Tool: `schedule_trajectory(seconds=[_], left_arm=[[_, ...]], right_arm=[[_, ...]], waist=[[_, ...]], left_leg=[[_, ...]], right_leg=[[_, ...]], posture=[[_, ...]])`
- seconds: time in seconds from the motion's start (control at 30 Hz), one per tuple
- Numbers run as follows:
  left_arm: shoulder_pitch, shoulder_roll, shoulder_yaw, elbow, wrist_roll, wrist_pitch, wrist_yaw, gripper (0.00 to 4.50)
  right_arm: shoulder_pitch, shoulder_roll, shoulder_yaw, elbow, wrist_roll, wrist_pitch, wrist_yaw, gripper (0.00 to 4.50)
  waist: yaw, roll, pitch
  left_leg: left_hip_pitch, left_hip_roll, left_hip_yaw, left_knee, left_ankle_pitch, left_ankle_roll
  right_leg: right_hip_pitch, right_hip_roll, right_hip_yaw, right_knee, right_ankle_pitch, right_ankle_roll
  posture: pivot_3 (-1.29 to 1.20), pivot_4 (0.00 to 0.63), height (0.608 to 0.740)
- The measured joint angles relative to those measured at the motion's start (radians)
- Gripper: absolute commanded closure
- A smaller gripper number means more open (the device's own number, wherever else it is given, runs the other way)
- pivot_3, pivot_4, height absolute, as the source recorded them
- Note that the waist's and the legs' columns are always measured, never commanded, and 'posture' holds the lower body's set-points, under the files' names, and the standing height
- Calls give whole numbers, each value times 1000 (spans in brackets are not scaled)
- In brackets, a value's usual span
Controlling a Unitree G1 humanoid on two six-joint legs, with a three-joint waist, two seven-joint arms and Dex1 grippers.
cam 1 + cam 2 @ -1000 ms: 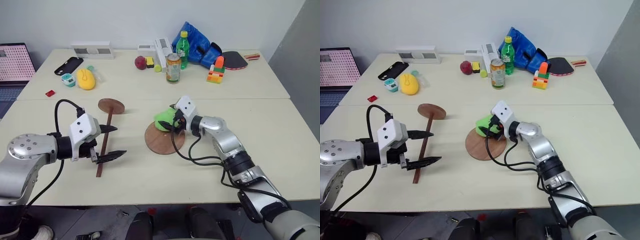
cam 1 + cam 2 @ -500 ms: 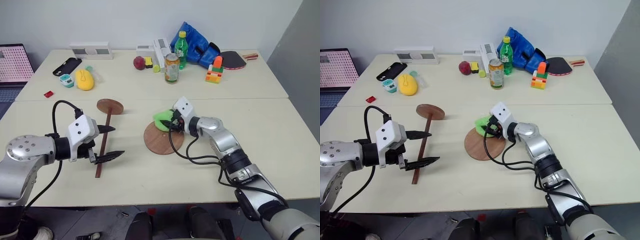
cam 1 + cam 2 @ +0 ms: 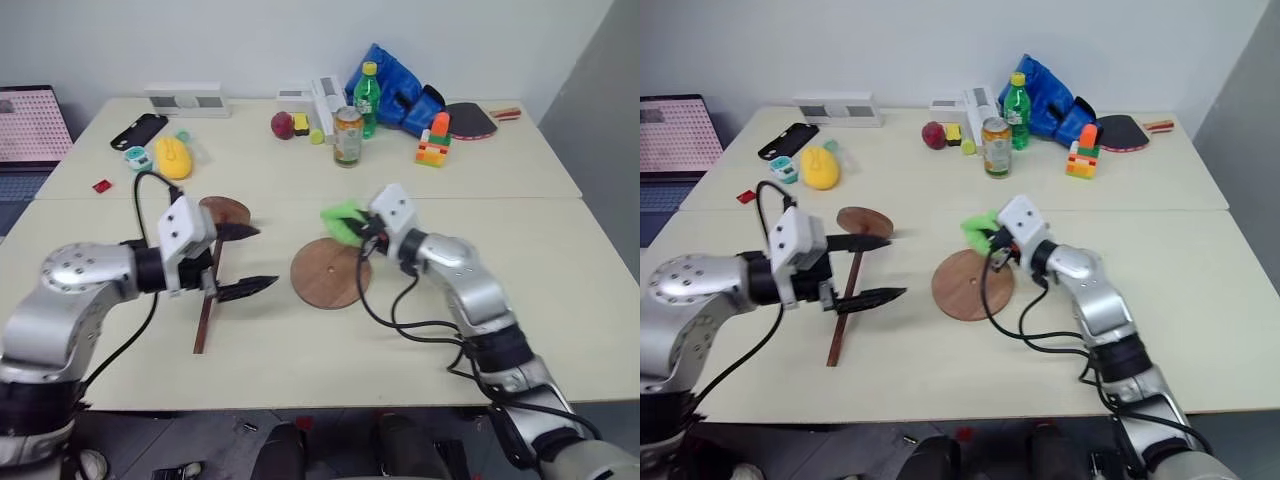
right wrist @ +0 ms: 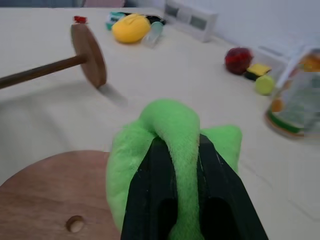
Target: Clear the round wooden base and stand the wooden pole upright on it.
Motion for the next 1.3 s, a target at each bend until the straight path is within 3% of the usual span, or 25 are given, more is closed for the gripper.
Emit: schedule_trajectory(seconds=[0.1, 0.23, 0.4, 0.47, 0.53, 0.63, 0.97, 1.03, 1.3], left_arm=[[-93, -100, -71, 32, 4, 1, 21, 0], [-193, -215, -176, 95, 53, -16, 40, 0], [-260, -307, -283, 174, 127, -55, 42, 0], [-281, -332, -304, 196, 150, -70, 45, 0], [-301, -360, -315, 210, 170, -75, 61, 0], [-313, -381, -317, 222, 179, -80, 63, 0], [-313, -344, -313, 260, 249, -95, 86, 0], [-312, -344, -304, 260, 259, -90, 124, 0], [-277, -311, -218, 247, 253, -48, 186, 0]], right_arm=[[111, -74, -136, -67, -2, 28, -68, 4481], [219, -92, -303, -61, -2, 18, -179, 4481], [299, -90, -404, 3, 1, -3, -257, 4481], [327, -90, -405, 16, -3, -12, -266, 3779], [345, -76, -411, 14, 1, -10, -286, 3532], [362, -47, -423, -28, 24, 1, -311, 2764], [368, -76, -457, -148, 70, -2, -320, 313], [368, -107, -458, -209, 109, 10, -281, 29], [368, -199, -444, -271, 193, 65, -178, 29]], waist=[[10, 0, 0], [9, 0, 0], [-9, 0, 0], [-15, 1, -1], [-15, 1, -1], [-16, 1, -1], [-8, 1, -1], [-8, 1, -1], [-7, 1, -1]], left_leg=[[0, -1, 1, 0, 0, 0], [0, 0, 2, 0, 0, 0], [1, 0, 3, -1, 0, 0], [1, 0, 4, -1, 0, 0], [1, 0, 4, -1, 0, 0], [1, 1, 4, -1, 0, 0], [1, 0, 3, 0, 0, 0], [1, 0, 3, 0, 0, 0], [1, 0, 3, 0, 0, 0]], right_leg=[[0, 0, 1, -1, 0, 0], [-1, 1, 1, 0, 0, 0], [-1, 2, 4, 1, 0, 0], [-1, 1, 4, 1, 0, 0], [-1, 1, 5, 1, 0, 0], [-1, 1, 4, 1, 0, 0], [0, 1, 4, 1, 0, 0], [0, 1, 4, 1, 0, 0], [0, 1, 4, 0, 0, 0]], posture=[[0, 150, 740], [0, 150, 740], [0, 150, 740], [0, 150, 740], [0, 150, 740], [0, 150, 740], [0, 150, 740], [0, 150, 740], [0, 150, 740]])
